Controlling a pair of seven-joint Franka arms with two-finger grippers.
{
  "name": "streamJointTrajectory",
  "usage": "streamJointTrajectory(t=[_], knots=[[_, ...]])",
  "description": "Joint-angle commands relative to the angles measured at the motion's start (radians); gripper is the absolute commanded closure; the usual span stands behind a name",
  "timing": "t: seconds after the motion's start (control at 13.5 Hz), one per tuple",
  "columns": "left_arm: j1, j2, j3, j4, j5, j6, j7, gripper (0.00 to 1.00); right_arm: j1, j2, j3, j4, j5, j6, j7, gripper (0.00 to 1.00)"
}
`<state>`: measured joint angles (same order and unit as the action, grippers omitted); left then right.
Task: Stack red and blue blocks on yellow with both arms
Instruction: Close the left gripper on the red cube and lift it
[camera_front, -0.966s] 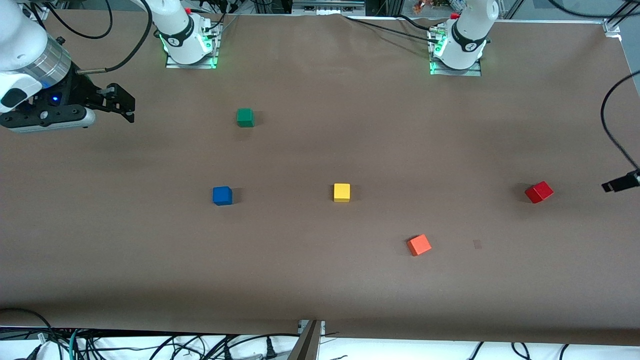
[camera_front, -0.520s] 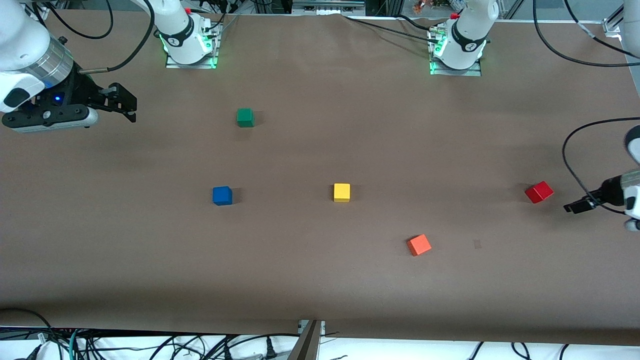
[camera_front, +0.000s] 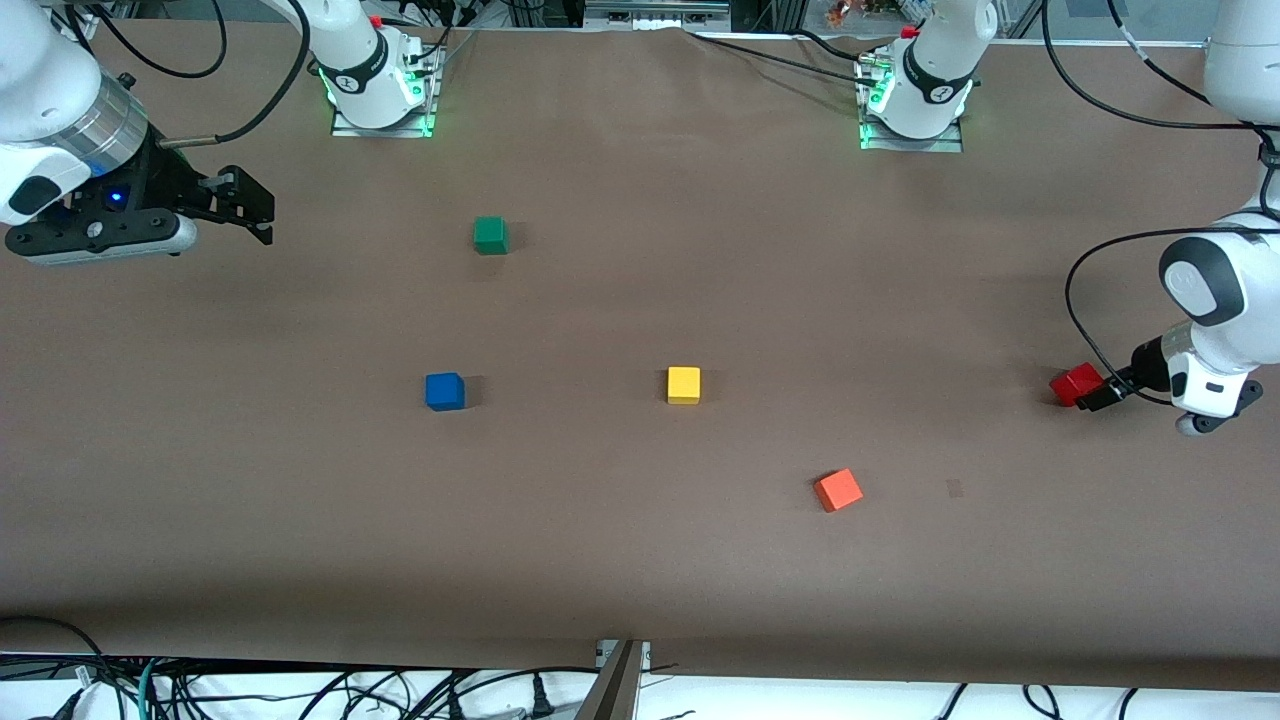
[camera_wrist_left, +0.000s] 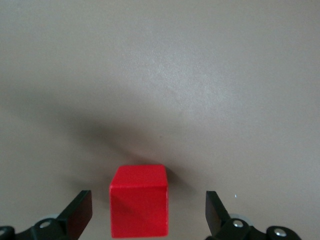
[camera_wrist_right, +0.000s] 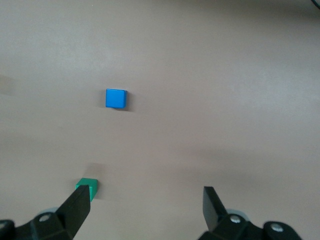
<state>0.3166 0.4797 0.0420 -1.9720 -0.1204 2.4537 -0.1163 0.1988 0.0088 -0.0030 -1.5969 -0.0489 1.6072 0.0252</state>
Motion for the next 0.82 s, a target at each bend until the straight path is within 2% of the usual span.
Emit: streamJointTrajectory(t=[0.0, 0.07, 0.3, 0.37, 0.45, 0.52, 0.67, 0.74], knots=[[-0.007, -0.052, -0.001, -0.141, -0.012, 0.163, -0.006, 0.0, -0.002, 0.011, 0.005, 0.025, 0.007, -0.009, 0.002, 0.0], [-0.007, -0.052, -0.005, -0.168, -0.008, 0.213, -0.006, 0.0, -0.002, 0.011, 0.005, 0.025, 0.009, -0.012, 0.002, 0.0], [-0.007, -0.05, -0.005, -0.177, -0.007, 0.226, 0.01, 0.0, -0.002, 0.013, 0.005, 0.025, 0.009, -0.009, 0.004, 0.0], [-0.005, -0.052, -0.005, -0.179, -0.001, 0.217, 0.045, 0.16, -0.002, 0.013, 0.005, 0.025, 0.009, -0.012, 0.004, 0.0], [0.005, -0.053, -0.005, -0.182, -0.001, 0.215, 0.14, 0.54, -0.002, 0.013, 0.005, 0.025, 0.009, -0.009, 0.004, 0.0], [0.018, -0.052, -0.004, -0.18, -0.002, 0.214, 0.197, 0.76, -0.004, 0.013, 0.005, 0.025, 0.009, -0.006, 0.004, 0.0], [0.022, -0.056, -0.005, -0.166, -0.002, 0.211, 0.198, 0.89, -0.002, 0.023, 0.006, 0.025, 0.007, -0.003, 0.004, 0.0], [0.018, -0.073, -0.005, -0.154, -0.002, 0.206, 0.193, 0.89, 0.007, 0.029, 0.006, 0.025, 0.009, 0.013, 0.004, 0.0]])
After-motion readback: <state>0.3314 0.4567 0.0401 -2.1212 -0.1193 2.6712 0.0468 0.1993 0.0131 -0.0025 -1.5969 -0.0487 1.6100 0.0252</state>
